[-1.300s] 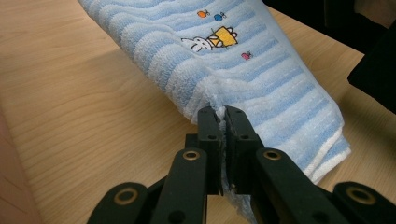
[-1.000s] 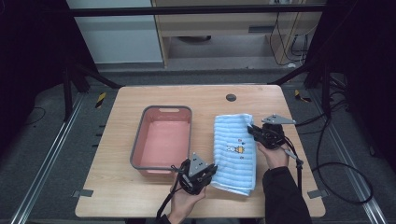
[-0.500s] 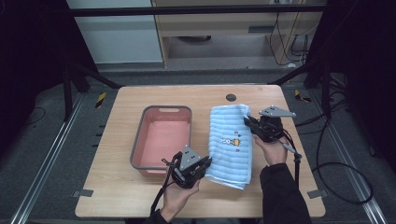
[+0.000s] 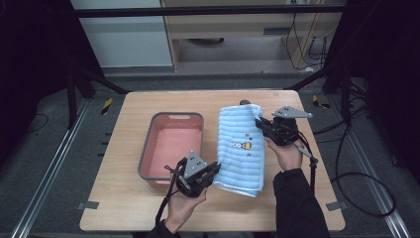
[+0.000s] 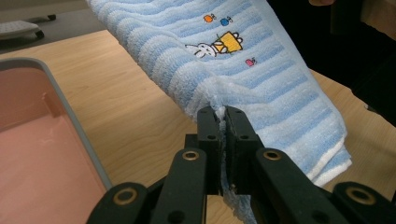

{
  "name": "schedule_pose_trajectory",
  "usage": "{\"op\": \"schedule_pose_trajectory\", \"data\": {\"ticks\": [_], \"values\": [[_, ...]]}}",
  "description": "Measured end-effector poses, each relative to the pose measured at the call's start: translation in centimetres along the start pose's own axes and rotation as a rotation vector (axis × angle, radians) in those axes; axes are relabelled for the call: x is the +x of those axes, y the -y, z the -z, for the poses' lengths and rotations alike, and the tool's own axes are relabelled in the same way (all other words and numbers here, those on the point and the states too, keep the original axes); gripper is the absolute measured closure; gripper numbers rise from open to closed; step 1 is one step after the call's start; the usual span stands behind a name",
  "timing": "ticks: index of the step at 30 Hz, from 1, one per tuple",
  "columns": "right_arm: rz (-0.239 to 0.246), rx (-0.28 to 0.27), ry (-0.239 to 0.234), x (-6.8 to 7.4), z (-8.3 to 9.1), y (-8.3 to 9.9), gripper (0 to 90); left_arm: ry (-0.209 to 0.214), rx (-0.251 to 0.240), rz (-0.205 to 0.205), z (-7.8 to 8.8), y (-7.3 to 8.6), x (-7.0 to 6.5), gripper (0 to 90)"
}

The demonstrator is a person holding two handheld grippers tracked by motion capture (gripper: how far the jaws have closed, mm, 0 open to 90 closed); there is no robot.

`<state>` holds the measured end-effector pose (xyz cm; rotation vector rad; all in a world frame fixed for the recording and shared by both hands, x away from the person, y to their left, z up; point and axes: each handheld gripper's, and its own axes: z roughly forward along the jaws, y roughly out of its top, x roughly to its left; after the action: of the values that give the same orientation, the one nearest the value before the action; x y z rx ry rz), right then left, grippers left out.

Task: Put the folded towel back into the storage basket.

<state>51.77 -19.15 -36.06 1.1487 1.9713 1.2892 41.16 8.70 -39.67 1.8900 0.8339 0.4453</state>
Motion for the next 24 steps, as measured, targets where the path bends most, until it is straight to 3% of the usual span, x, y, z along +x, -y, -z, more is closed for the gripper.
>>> {"op": "schedule_pose_trajectory", "data": {"ticks": [16, 24], "values": [[0.016, -0.039, -0.012, 1.8, -0.6, -2.4, 82.5, -0.038, -0.020, -0.030, 1.9, -1.1, 1.3, 85.5], [0.027, -0.050, -0.031, 2.9, -1.3, -3.4, 82.6, -0.053, -0.041, -0.025, 3.1, -1.4, 2.2, 85.5]]}}
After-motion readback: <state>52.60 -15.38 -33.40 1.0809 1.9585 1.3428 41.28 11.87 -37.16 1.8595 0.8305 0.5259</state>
